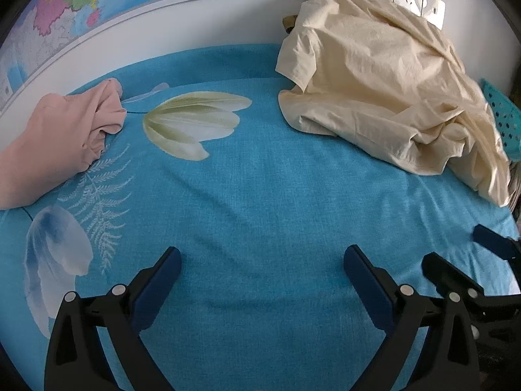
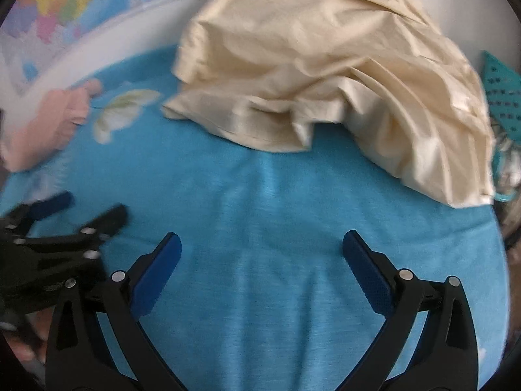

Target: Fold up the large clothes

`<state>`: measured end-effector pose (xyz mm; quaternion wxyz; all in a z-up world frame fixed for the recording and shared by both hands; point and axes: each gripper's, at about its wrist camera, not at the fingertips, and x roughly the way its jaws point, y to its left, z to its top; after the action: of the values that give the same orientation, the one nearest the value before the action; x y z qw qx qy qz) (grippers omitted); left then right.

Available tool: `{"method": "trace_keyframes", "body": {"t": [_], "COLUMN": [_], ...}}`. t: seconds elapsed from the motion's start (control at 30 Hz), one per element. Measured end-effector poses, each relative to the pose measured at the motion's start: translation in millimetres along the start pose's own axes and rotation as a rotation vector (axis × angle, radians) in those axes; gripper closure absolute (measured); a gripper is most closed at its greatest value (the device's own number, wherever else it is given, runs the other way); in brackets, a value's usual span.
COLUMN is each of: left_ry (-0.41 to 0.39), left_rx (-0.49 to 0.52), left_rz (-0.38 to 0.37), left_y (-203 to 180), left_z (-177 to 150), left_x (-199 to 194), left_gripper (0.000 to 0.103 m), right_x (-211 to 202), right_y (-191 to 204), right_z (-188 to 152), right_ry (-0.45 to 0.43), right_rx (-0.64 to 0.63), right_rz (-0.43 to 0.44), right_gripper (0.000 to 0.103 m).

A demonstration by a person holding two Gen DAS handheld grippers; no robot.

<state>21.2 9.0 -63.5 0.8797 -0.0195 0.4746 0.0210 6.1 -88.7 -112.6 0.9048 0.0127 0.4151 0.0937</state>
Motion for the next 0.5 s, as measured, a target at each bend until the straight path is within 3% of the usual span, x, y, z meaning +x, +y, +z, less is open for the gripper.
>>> {"method": "trace_keyframes", "body": {"t": [0.1, 0.33, 0.5], "left_ry": [-0.020, -0.135, -0.155], "left_rx": [-0.041, -0.062, -0.104], "left_rz": [-0.002, 0.143, 0.184], "left_y": [11, 36, 58], "left_z": [1, 3, 2], "left_x": [-8, -44, -57], "left_gripper": [0.006, 0.006, 0.006], "right_x": [-13, -27, -30], "right_y": [10, 38, 61], "right_z": [6, 24, 31], "right_ry": [-0.053, -0.120, -0.139], "right_rx": [-0.033, -0.098, -0.138], "right_rz": [0.036, 0.113, 0.192], "right_gripper": [0.005, 0.005, 0.005]}}
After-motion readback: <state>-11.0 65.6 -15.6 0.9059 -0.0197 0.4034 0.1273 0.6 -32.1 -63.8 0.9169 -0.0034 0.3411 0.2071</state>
